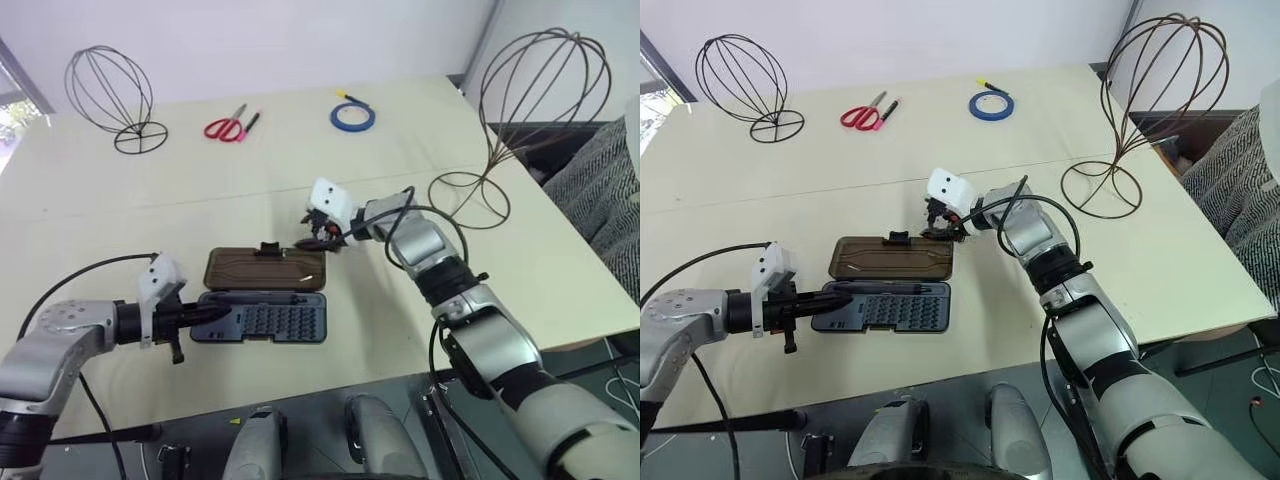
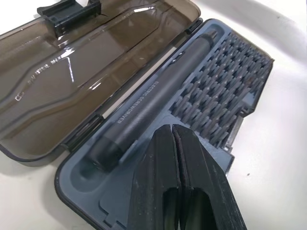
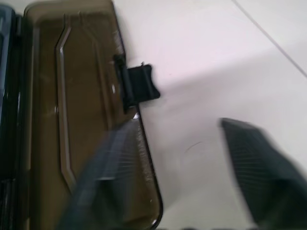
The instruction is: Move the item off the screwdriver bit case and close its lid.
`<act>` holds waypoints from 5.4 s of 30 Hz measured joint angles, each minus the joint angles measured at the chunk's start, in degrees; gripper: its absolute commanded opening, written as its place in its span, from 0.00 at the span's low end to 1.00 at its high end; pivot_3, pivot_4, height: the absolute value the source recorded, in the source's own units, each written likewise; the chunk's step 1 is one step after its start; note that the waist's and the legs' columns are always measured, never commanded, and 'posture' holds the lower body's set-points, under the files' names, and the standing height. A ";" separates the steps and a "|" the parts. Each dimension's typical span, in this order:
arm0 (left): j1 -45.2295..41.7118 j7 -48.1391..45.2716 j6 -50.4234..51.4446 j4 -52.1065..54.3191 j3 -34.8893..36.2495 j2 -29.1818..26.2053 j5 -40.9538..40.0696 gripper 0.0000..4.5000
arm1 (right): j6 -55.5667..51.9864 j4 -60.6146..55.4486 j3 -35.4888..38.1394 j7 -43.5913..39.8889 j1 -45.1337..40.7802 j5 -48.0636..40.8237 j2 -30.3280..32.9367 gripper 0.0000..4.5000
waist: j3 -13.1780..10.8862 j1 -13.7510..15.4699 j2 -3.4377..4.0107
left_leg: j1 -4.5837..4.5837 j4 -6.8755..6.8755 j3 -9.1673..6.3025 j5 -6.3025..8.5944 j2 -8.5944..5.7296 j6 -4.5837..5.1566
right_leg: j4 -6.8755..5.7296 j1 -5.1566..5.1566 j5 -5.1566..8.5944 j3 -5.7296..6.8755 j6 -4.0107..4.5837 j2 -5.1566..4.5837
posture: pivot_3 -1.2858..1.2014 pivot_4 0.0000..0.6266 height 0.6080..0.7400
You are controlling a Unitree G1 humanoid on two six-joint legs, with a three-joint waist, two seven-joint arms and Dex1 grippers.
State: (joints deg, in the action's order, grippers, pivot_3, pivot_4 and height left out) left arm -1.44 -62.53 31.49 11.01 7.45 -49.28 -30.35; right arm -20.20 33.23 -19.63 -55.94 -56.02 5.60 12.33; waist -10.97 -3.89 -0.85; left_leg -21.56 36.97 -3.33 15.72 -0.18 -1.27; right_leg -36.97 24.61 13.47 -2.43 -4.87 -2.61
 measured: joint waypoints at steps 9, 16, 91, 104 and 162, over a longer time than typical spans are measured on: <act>-0.90 0.23 -1.00 -1.18 -1.08 1.10 1.54 0.00 | 2.15 2.97 -0.86 0.59 0.01 0.60 -1.25 0.88 | 0.00 -0.03 0.00 | 0.00 0.00 0.00 0.00 0.00 0.00 | 0.00 0.01 -0.01 0.00 -0.01 0.01 | 0.52 0.24 1.00; -1.12 0.58 -1.20 -1.31 -1.55 1.28 2.33 0.00 | 4.15 7.41 -1.19 1.35 0.02 1.07 -1.79 0.56 | 0.00 -0.05 0.00 | 0.00 -0.01 0.00 0.00 0.00 0.00 | 0.00 0.01 -0.01 0.00 -0.01 0.01 | 0.52 0.24 1.00; -22.40 0.34 -7.18 -31.23 -2.38 8.27 9.10 0.00 | 34.21 -15.73 -5.93 7.86 10.28 12.34 7.93 0.00 | -0.14 1.33 -0.20 | -0.04 0.05 0.05 -0.05 -0.05 -0.10 | -0.04 0.00 -0.01 0.04 -0.06 0.03 | 0.52 0.24 1.00; -20.61 0.73 -4.80 -27.57 -1.99 7.76 8.42 0.00 | 32.57 -13.45 -5.55 6.62 9.47 12.10 8.22 0.64 | -0.15 1.37 -0.21 | -0.04 0.06 0.03 -0.05 -0.05 -0.10 | -0.03 -0.01 -0.01 0.04 -0.06 0.02 | 0.52 0.24 1.00; -27.57 -9.85 -1.77 -17.99 -11.12 2.63 4.79 0.00 | -71.89 -55.03 16.59 15.64 18.23 -56.79 8.20 0.01 | -0.22 1.30 -0.18 | -0.48 0.04 0.02 -0.04 -0.02 -0.08 | 0.29 0.19 0.00 0.16 -0.05 0.07 | 0.52 0.24 1.00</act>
State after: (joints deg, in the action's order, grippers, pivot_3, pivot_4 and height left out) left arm -29.02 -72.38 29.71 -6.97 -3.66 -46.65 -25.56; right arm -92.09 -21.81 -3.04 -40.30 -37.80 -51.20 20.52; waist -11.20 -2.58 -1.02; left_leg -22.04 37.01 -3.30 15.68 -0.19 -1.35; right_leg -36.68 24.80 13.48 -2.27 -4.92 -2.54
